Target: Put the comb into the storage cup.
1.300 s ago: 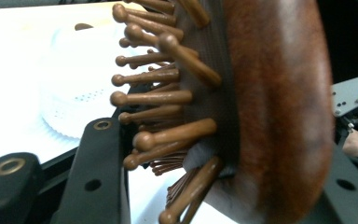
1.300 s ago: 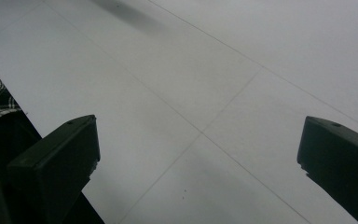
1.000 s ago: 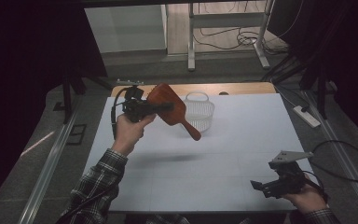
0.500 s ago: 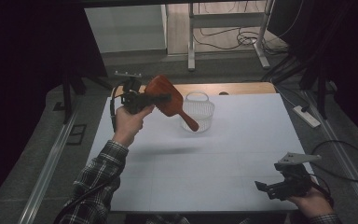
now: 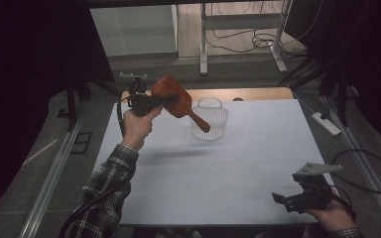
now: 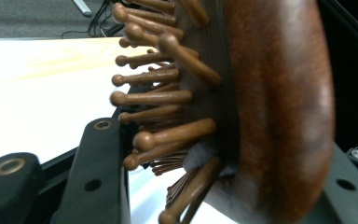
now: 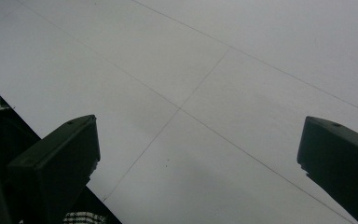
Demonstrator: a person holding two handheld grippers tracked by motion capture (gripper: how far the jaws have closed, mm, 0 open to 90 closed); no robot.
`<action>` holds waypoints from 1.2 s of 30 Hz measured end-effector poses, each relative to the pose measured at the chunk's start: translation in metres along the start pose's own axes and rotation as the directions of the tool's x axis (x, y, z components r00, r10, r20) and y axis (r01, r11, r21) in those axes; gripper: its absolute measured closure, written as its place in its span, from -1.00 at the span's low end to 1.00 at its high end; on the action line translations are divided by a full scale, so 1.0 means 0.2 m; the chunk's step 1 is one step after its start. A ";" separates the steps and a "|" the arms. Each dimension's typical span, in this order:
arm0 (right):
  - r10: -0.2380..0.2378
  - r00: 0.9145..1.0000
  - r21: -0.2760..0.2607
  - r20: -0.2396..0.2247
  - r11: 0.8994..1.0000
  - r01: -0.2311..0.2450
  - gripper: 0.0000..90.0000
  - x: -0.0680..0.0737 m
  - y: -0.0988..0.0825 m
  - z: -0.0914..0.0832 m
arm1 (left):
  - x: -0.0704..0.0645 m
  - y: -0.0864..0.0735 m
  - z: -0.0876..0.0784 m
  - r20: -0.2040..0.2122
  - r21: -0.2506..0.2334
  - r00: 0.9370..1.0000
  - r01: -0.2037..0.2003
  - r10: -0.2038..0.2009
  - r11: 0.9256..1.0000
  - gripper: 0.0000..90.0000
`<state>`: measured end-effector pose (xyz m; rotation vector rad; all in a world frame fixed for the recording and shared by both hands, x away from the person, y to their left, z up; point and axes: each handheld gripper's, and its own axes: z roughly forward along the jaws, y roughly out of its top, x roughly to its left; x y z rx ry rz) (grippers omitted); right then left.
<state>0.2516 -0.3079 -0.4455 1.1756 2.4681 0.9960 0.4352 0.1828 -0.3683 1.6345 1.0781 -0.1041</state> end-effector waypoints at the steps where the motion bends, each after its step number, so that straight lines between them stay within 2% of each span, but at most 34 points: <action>1: 0.001 1.000 0.000 0.000 1.000 -0.001 -1.00 0.00 0.00 0.00 | 0.00 0.00 0.00 -0.002 -0.004 1.000 0.003 -0.003 1.000 0.18; 19: -0.014 1.000 0.013 0.000 1.000 0.014 -1.00 0.01 0.00 0.00 | 0.07 0.06 0.08 -0.046 -0.037 0.998 0.038 -0.039 0.999 0.18; 27: -0.015 1.000 0.011 -0.001 1.000 0.015 -1.00 0.01 0.00 0.00 | 0.10 0.05 0.14 -0.053 -0.042 0.997 0.055 -0.057 0.998 0.18; 36: -0.015 1.000 0.010 -0.003 1.000 0.015 -1.00 0.01 0.00 0.00 | 0.11 0.03 0.22 -0.060 -0.036 0.997 0.055 -0.057 0.998 0.18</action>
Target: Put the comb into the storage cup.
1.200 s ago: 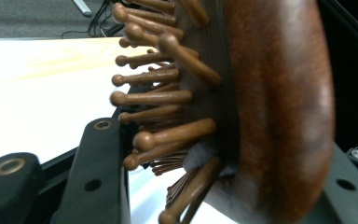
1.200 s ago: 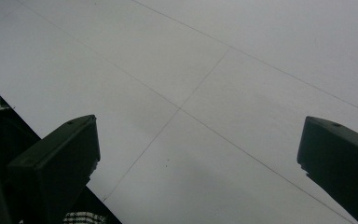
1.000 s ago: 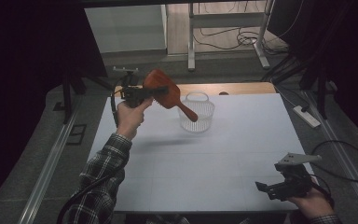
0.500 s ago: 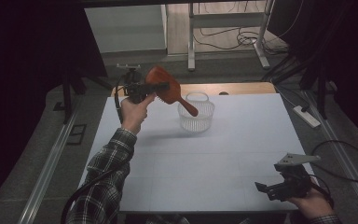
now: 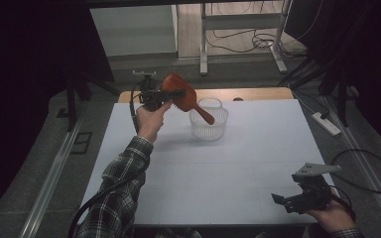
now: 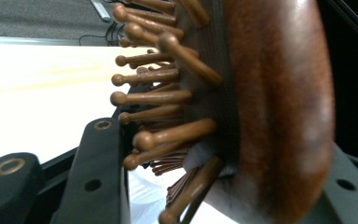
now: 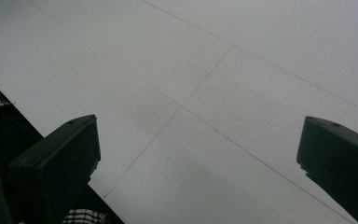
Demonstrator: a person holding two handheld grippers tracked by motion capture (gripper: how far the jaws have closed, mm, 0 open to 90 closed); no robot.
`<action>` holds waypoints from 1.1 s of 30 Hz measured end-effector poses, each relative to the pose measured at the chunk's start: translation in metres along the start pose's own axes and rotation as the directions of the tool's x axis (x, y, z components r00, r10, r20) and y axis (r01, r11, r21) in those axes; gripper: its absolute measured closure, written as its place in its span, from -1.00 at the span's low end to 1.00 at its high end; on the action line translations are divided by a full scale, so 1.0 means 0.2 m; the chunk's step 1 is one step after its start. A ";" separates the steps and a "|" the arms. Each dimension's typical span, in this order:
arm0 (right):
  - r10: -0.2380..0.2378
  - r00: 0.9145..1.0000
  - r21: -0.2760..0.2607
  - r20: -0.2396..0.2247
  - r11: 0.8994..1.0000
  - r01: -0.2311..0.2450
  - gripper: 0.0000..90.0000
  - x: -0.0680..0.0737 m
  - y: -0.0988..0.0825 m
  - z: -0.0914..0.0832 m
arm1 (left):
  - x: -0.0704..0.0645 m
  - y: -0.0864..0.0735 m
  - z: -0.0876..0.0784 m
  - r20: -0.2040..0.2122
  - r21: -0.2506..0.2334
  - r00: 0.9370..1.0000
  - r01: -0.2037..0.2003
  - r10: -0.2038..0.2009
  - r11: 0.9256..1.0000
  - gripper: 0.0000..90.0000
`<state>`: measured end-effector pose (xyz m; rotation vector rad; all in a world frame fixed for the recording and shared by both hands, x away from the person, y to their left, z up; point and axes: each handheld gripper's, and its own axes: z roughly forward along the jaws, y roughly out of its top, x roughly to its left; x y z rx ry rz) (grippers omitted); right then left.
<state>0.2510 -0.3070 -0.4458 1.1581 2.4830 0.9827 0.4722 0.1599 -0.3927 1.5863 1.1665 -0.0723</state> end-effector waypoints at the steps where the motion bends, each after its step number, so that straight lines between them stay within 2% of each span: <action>1: 0.001 1.000 -0.001 0.000 1.000 -0.001 -1.00 0.00 0.00 0.00 | 0.00 0.00 0.01 -0.001 0.001 1.000 -0.001 0.001 1.000 0.18; 18: -0.006 1.000 -0.001 -0.001 1.000 0.006 -1.00 0.00 0.00 0.00 | -0.03 -0.05 0.15 -0.033 0.031 0.999 -0.028 0.029 0.999 0.18; 33: -0.008 1.000 0.002 -0.002 1.000 0.008 -1.00 0.00 0.00 0.00 | -0.03 -0.09 0.25 -0.052 0.052 0.998 -0.026 0.029 0.998 0.18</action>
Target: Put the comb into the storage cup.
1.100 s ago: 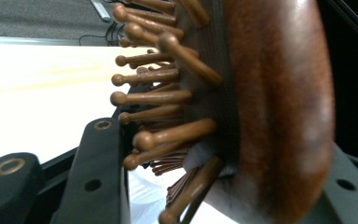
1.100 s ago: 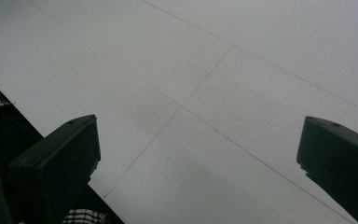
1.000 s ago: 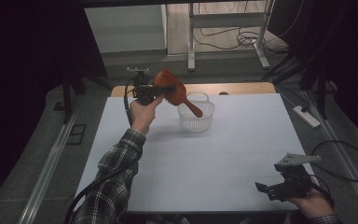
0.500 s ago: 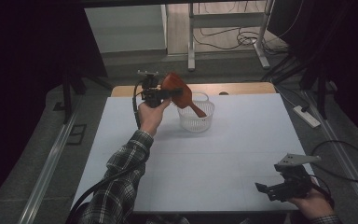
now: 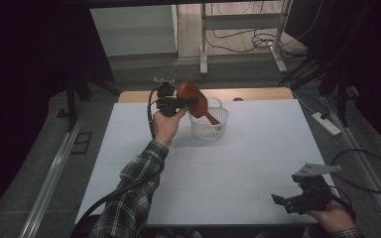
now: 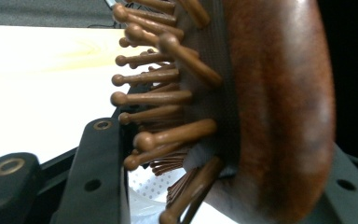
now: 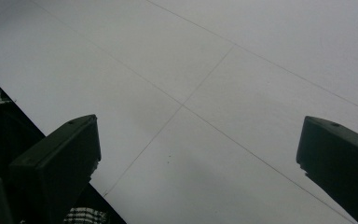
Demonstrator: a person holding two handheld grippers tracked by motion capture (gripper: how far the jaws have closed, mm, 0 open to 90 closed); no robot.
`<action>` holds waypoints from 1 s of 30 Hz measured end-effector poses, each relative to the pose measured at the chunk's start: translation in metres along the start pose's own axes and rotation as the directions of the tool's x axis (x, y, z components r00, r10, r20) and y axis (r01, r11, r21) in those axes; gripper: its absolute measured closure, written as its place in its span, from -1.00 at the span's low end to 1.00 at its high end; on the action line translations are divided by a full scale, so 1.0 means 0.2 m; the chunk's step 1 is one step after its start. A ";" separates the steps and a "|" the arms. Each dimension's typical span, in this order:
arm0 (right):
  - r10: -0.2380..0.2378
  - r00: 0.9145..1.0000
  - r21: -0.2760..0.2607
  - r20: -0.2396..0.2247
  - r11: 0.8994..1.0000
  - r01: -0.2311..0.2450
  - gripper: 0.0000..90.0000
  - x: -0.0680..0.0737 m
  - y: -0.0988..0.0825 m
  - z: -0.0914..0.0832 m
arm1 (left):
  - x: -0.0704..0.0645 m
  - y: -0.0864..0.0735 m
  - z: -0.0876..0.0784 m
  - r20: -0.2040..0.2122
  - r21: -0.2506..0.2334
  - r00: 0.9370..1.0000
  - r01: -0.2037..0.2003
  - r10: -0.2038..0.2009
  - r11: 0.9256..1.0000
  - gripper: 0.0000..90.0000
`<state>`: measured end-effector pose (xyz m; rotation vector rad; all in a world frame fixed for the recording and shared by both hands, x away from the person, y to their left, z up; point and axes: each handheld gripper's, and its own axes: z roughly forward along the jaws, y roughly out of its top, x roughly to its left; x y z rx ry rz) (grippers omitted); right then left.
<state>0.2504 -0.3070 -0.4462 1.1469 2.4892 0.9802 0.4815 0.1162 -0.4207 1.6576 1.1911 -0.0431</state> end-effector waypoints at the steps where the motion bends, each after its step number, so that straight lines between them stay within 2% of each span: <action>1: 0.001 1.000 0.001 0.000 1.000 -0.001 -1.00 0.00 0.00 0.00 | 0.00 0.00 0.01 -0.002 0.001 1.000 -0.001 0.001 1.000 0.18; 9: 0.002 1.000 0.006 -0.002 1.000 -0.002 -1.00 0.00 0.00 0.00 | -0.01 -0.03 0.05 -0.019 0.017 1.000 0.001 0.000 1.000 0.17; 14: 0.002 1.000 0.007 -0.002 1.000 -0.002 -1.00 0.00 0.00 0.00 | -0.02 -0.05 0.07 -0.040 0.027 0.999 -0.015 0.016 1.000 0.17; 24: 0.005 1.000 0.012 -0.004 1.000 -0.005 -1.00 0.00 0.00 0.00 | 0.02 -0.07 0.07 -0.034 0.013 0.999 0.013 -0.013 1.000 0.12; 30: 0.005 1.000 0.015 -0.004 1.000 -0.005 -1.00 0.00 0.00 0.01 | 0.03 -0.06 0.07 -0.034 0.032 0.999 0.025 -0.024 0.999 0.07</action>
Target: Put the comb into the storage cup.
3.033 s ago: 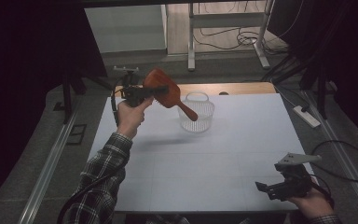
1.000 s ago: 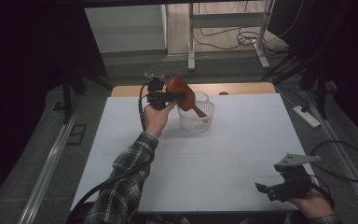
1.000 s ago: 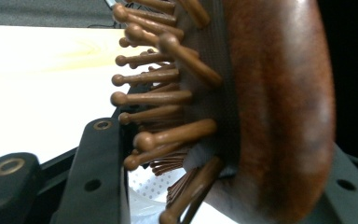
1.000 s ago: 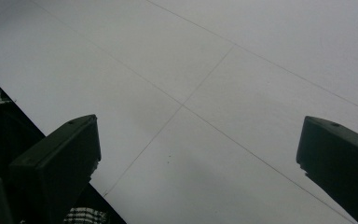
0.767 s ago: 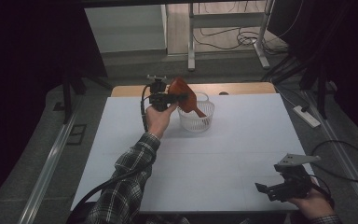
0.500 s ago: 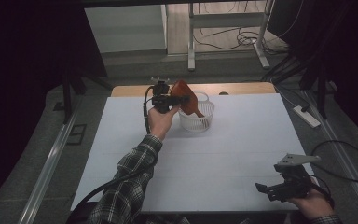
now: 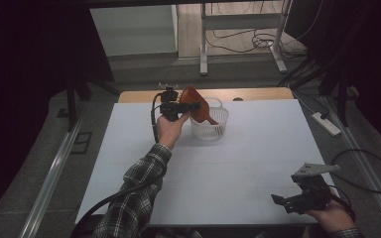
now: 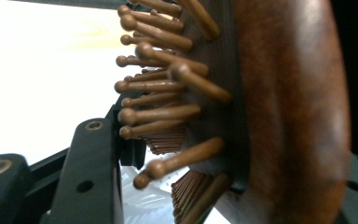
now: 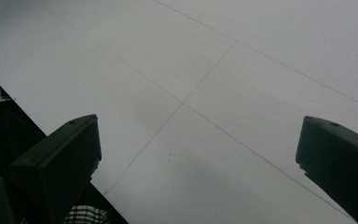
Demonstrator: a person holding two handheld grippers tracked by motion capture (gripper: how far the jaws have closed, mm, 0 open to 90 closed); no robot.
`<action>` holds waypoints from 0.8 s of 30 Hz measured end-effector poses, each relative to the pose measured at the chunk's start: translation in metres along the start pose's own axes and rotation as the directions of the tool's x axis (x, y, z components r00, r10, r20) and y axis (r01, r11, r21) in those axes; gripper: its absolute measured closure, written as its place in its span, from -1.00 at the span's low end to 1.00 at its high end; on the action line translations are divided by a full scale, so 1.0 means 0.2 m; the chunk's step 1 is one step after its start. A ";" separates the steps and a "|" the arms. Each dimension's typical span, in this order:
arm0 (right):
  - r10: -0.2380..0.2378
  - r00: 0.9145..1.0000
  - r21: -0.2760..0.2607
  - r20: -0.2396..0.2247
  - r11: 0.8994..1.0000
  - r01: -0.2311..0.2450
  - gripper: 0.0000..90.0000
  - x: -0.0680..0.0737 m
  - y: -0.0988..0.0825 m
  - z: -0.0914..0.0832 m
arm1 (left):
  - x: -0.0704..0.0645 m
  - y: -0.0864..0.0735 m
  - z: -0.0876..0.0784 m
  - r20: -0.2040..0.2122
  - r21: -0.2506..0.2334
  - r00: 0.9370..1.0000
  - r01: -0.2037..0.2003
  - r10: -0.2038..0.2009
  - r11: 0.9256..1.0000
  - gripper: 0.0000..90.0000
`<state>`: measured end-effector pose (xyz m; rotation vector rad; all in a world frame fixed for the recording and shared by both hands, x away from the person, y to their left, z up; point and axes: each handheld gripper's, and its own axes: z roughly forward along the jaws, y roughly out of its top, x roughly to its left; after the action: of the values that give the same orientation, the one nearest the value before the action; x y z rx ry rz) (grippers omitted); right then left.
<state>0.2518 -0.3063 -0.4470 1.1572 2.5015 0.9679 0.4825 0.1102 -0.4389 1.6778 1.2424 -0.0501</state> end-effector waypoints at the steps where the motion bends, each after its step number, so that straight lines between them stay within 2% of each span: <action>1: -0.001 1.000 0.000 0.000 1.000 0.001 -1.00 0.00 0.00 0.00 | 0.00 0.00 0.00 0.000 0.000 1.000 0.003 -0.003 1.000 0.07; 8: 0.000 1.000 0.000 0.000 1.000 0.000 -1.00 0.00 0.00 0.00 | 0.05 -0.02 0.00 -0.011 -0.010 0.999 0.035 -0.035 0.999 0.00; 11: 0.001 1.000 -0.002 0.000 1.000 -0.001 -1.00 0.00 0.00 0.00 | 0.07 -0.04 0.00 -0.001 -0.019 0.999 0.053 -0.053 0.998 -0.02; 24: 0.000 1.000 -0.001 0.003 1.000 0.000 -1.00 0.00 0.00 0.00 | 0.07 -0.04 0.01 -0.024 -0.009 1.000 0.015 -0.015 1.000 -0.22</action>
<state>0.2511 -0.3067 -0.4466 1.1579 2.4980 0.9671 0.4842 0.1193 -0.4529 1.6661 1.2719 -0.0334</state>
